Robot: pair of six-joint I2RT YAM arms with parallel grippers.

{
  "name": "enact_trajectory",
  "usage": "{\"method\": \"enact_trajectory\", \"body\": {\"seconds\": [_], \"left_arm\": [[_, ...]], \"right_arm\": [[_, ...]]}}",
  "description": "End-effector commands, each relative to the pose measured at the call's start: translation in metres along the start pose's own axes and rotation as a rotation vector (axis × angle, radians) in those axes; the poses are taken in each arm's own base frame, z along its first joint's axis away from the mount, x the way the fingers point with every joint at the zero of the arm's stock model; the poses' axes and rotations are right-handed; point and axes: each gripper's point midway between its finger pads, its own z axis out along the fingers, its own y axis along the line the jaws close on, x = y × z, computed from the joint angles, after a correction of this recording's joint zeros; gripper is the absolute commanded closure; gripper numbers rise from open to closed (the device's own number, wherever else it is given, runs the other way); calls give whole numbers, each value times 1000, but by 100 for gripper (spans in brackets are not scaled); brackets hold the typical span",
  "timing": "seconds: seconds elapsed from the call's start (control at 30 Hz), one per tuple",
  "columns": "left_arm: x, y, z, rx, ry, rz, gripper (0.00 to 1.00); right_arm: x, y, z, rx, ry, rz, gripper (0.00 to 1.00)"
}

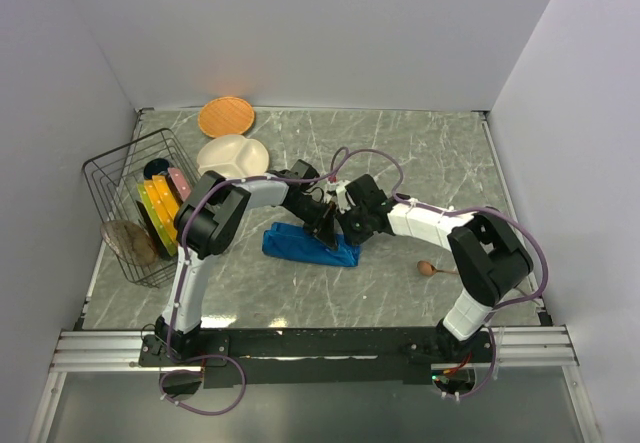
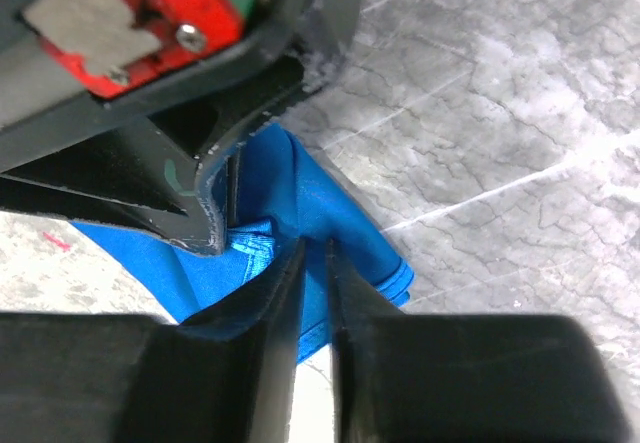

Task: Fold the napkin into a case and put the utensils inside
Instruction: Stuff the top corner of the smaller-rectangle-folded napkin into the folded napkin.

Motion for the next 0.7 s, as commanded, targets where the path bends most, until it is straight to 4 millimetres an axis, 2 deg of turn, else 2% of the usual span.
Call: {"method": "enact_trajectory", "body": {"seconds": [0.0, 0.03, 0.07, 0.3, 0.33, 0.4, 0.57, 0.6, 0.67], "left_arm": [[4, 26, 3, -83, 14, -3, 99], [4, 26, 3, -83, 14, -3, 99], [3, 26, 2, -83, 13, -3, 99], [3, 26, 3, -80, 17, -4, 99], [3, 27, 3, -81, 15, -5, 99], [3, 26, 3, -80, 16, -5, 99], [3, 27, 3, -83, 14, -4, 99], [4, 27, 3, -83, 15, -5, 99], [4, 26, 3, -80, 16, -4, 99]], "right_arm": [[-16, -2, -3, 25, -29, -9, 89], [-17, -2, -4, 26, -32, -8, 97], [-20, -1, -7, 23, -43, -8, 100], [-37, 1, -22, 26, -97, -16, 100], [-35, 0, -21, 32, -91, -16, 98], [-35, -1, -19, 40, -88, -21, 86], [-26, 2, -11, 46, -44, -45, 79], [-24, 3, -10, 44, -39, -49, 74], [-22, 6, -8, 41, -31, -59, 71]]}}
